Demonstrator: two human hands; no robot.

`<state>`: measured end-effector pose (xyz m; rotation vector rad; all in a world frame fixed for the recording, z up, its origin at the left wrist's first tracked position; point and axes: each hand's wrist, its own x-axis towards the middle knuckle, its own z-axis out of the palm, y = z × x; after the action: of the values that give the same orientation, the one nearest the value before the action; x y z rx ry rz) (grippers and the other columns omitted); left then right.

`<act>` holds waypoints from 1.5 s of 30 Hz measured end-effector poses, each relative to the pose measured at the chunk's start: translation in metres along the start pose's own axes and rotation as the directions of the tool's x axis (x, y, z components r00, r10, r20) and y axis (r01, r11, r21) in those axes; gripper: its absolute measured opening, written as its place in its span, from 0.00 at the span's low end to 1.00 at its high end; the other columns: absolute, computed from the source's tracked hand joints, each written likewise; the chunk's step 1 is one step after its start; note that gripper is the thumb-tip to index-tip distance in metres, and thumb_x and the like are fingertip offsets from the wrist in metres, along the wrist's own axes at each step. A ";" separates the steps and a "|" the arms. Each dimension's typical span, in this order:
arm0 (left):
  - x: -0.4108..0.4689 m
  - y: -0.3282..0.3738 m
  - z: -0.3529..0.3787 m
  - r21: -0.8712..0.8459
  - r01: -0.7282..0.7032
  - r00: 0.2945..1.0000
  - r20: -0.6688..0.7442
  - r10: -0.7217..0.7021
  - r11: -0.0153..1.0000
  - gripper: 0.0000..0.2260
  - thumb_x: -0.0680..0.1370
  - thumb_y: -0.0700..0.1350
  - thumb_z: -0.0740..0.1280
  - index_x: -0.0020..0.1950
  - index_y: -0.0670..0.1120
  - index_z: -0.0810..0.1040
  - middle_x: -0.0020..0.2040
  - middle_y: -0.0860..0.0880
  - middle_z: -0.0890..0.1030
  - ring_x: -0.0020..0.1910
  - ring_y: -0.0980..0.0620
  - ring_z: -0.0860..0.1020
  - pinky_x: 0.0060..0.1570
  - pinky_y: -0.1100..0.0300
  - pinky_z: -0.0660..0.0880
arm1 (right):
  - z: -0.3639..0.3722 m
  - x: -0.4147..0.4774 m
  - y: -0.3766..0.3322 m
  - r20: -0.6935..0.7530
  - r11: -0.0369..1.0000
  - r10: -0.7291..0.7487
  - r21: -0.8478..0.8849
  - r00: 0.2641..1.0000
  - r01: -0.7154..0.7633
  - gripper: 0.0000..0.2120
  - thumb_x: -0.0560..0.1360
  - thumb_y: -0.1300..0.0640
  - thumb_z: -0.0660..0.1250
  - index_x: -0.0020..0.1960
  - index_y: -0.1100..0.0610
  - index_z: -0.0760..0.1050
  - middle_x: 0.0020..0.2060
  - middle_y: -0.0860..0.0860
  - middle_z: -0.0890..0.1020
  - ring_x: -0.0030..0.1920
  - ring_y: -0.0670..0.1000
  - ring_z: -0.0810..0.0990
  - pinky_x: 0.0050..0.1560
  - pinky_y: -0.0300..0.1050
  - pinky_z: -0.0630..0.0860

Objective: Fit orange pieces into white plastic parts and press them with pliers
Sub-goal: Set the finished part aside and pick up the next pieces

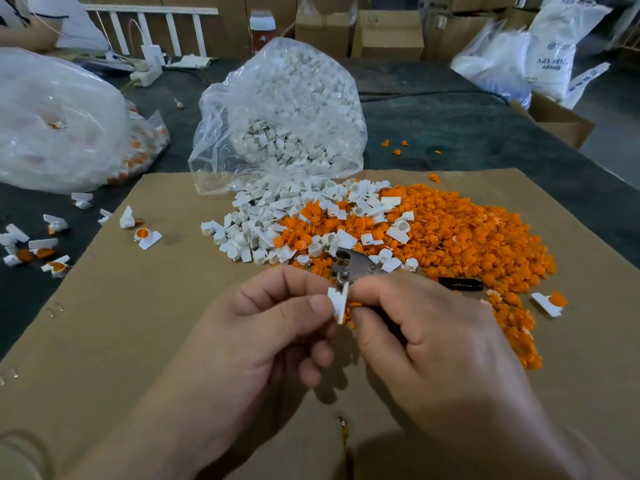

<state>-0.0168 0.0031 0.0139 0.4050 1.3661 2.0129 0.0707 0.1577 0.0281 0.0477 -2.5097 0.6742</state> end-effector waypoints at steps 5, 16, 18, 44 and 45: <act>0.000 -0.002 -0.001 0.060 0.000 1.000 -0.021 0.001 0.998 0.10 0.64 0.43 0.78 0.43 0.43 0.85 0.35 0.42 0.80 0.28 0.52 0.78 0.23 0.63 0.74 | 0.000 0.000 0.001 -0.010 0.999 -0.014 0.030 1.000 0.015 0.05 0.78 0.50 0.61 0.49 0.43 0.74 0.38 0.38 0.74 0.40 0.37 0.75 0.36 0.29 0.69; 0.000 -0.003 0.000 0.059 0.033 0.999 -0.011 -0.032 0.998 0.12 0.68 0.42 0.73 0.51 0.43 0.86 0.40 0.37 0.83 0.34 0.47 0.82 0.29 0.60 0.77 | 0.002 0.002 0.000 0.039 1.000 0.006 0.027 0.999 -0.007 0.05 0.79 0.48 0.58 0.50 0.44 0.73 0.42 0.39 0.74 0.42 0.41 0.75 0.38 0.38 0.73; -0.001 -0.006 0.003 0.088 0.001 1.000 -0.021 0.001 0.996 0.14 0.65 0.44 0.75 0.51 0.46 0.85 0.39 0.37 0.83 0.35 0.44 0.82 0.32 0.54 0.79 | 0.002 0.002 -0.001 0.045 1.000 0.025 -0.007 0.999 -0.025 0.04 0.79 0.48 0.60 0.48 0.44 0.73 0.41 0.39 0.75 0.41 0.41 0.75 0.36 0.39 0.73; -0.003 -0.012 -0.002 0.705 -0.149 0.943 -0.110 0.315 0.693 0.09 0.70 0.54 0.71 0.51 0.60 0.81 0.40 0.53 0.81 0.40 0.48 0.81 0.41 0.39 0.79 | 0.003 0.003 -0.002 0.197 0.999 0.032 0.034 0.980 -0.039 0.06 0.79 0.49 0.60 0.47 0.45 0.75 0.40 0.41 0.76 0.42 0.42 0.76 0.38 0.41 0.74; -0.002 -0.012 -0.002 0.691 -0.151 0.941 -0.119 0.318 0.707 0.10 0.69 0.54 0.70 0.50 0.60 0.81 0.39 0.53 0.82 0.39 0.48 0.81 0.41 0.40 0.80 | 0.003 0.003 0.000 0.177 0.991 0.074 0.096 0.981 -0.092 0.06 0.79 0.48 0.60 0.47 0.45 0.75 0.39 0.42 0.77 0.41 0.43 0.77 0.37 0.42 0.75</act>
<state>-0.0119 0.0032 0.0024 0.7133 2.3065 1.7180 0.0667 0.1561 0.0273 0.0408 -2.6527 0.8686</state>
